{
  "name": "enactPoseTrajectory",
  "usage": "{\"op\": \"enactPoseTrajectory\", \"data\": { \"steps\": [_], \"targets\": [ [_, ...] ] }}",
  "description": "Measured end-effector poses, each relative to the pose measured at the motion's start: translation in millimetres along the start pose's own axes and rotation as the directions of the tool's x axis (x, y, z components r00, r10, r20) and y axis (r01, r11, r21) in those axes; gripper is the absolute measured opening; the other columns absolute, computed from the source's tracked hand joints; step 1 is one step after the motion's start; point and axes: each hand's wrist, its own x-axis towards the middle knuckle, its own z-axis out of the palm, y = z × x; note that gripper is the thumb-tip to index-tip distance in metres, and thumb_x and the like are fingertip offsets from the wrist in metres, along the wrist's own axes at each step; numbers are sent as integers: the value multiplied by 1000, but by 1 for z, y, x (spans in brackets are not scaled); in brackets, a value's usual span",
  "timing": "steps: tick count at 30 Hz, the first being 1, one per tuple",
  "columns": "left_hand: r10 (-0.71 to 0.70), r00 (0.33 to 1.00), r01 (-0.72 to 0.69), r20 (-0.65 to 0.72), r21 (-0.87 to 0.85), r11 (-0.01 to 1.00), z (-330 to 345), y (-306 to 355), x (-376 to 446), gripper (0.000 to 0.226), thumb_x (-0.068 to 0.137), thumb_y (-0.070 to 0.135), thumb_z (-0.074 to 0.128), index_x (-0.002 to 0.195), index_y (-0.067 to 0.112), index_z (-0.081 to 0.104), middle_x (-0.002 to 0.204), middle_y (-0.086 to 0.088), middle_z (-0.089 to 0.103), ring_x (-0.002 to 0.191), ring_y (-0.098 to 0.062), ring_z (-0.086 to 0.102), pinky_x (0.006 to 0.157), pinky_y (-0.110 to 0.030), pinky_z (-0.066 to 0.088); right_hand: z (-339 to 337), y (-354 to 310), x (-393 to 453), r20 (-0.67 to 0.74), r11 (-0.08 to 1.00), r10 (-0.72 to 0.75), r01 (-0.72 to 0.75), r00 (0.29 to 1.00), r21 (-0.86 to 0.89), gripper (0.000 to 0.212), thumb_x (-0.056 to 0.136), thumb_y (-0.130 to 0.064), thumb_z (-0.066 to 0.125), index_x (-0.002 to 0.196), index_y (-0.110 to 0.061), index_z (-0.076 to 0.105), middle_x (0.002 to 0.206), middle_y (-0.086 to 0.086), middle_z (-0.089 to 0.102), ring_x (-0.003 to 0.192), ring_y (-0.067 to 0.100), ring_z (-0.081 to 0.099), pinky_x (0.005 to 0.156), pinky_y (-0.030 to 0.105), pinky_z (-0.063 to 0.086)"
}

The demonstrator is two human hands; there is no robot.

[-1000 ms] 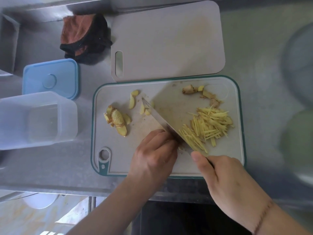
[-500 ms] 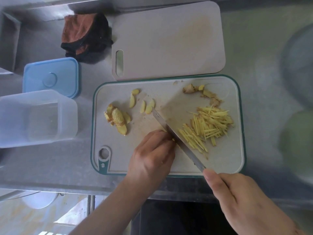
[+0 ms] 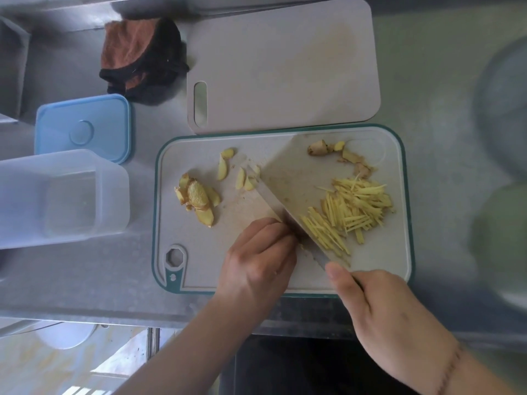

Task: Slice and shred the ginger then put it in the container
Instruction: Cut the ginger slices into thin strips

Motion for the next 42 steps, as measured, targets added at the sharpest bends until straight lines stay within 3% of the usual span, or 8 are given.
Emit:
{"op": "enactPoseTrajectory", "data": {
  "steps": [5,9,14,25,29,32,37,42],
  "targets": [
    [12,1000,-12,27,26,1000,-4,-3,0,4,82,-6,76,84,-3,77,89,-12,71,88,-28,67,82,-33,56,-4,7,0,-84,1000,-9,11,996,29,69,85,-73,14,44,-19,30,39,-4,42,40,10,43,45,18,34],
    [27,999,-27,29,29,999,-6,-4,-1,4,86,-4,75,88,-2,78,94,-11,74,91,-28,69,84,-34,57,-1,8,-7,-52,999,-31,33,998,33,71,82,-76,15,47,-17,34,40,-2,40,41,11,42,47,19,33],
    [-2,1000,1,13,37,999,-5,-2,-3,4,87,-4,73,87,-2,77,92,-13,73,91,-26,67,86,-31,56,-3,5,-17,-49,999,-39,40,998,20,64,71,-81,10,60,-31,48,47,-7,49,51,7,49,51,19,35],
    [-4,1000,4,0,27,1000,-1,-2,-4,4,84,-7,74,84,-4,77,91,-14,73,89,-30,70,83,-35,56,-4,7,-20,-33,999,-27,27,999,20,60,69,-80,7,60,-38,49,50,-11,51,55,3,51,55,15,38],
    [-21,1000,21,-2,12,1000,-1,-1,-3,4,84,-6,75,86,-4,78,92,-13,74,91,-28,69,84,-33,56,-3,5,-19,-13,999,12,-11,1000,37,58,78,-74,10,61,-33,48,49,-9,49,55,5,50,57,19,38],
    [-31,1000,31,-6,-9,999,0,-1,-3,4,84,-7,75,85,-4,77,93,-13,74,91,-28,70,85,-33,56,1,3,-9,13,1000,5,-5,1000,7,74,79,-77,9,48,-16,38,45,-9,47,49,7,47,52,20,37],
    [-28,1000,28,-1,19,999,-1,1,-3,3,84,-5,75,85,-3,77,92,-12,73,91,-25,66,86,-29,55,1,-3,4,-31,999,-29,30,999,19,60,81,-68,18,46,-20,29,40,-6,42,45,8,44,47,23,31],
    [-20,1000,19,12,27,999,-4,-3,-5,7,81,-6,78,87,-3,78,91,-11,72,90,-24,65,83,-30,56,-1,13,-6,-94,999,-14,17,995,31,71,79,-78,14,46,-17,29,41,-1,40,41,12,40,47,22,32]
  ]
}}
